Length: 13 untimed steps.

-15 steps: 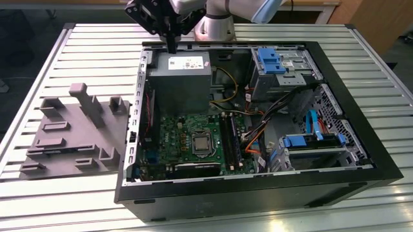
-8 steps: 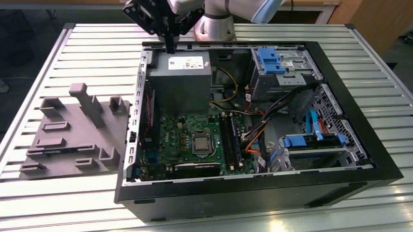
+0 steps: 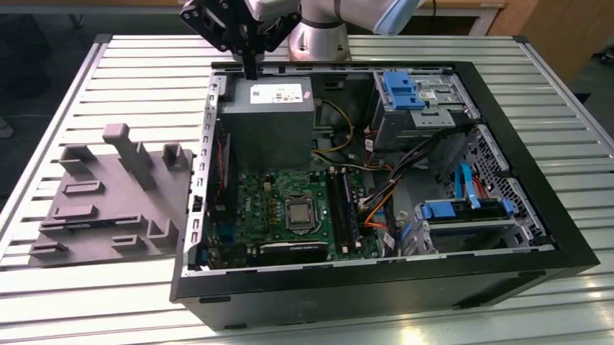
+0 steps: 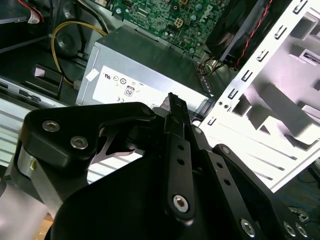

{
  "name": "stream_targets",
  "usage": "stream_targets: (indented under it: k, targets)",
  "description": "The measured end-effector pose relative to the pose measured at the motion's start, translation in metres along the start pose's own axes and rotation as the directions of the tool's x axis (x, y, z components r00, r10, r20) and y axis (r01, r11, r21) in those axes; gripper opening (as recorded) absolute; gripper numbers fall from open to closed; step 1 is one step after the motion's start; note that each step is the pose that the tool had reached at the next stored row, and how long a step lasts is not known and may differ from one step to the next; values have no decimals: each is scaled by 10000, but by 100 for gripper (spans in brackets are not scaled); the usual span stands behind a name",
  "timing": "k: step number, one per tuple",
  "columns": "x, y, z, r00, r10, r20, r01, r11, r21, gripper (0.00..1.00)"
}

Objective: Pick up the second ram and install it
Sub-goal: 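Reach for the second ram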

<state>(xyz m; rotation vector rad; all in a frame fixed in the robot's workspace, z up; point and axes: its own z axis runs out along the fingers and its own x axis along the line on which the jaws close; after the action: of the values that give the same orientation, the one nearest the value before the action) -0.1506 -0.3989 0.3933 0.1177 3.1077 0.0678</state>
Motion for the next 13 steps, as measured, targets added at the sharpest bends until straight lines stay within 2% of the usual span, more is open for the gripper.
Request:
stream_targets:
  k: [13]
  targets:
    - [43,-3,-1,10000,-1,4,1,10000,0,11]
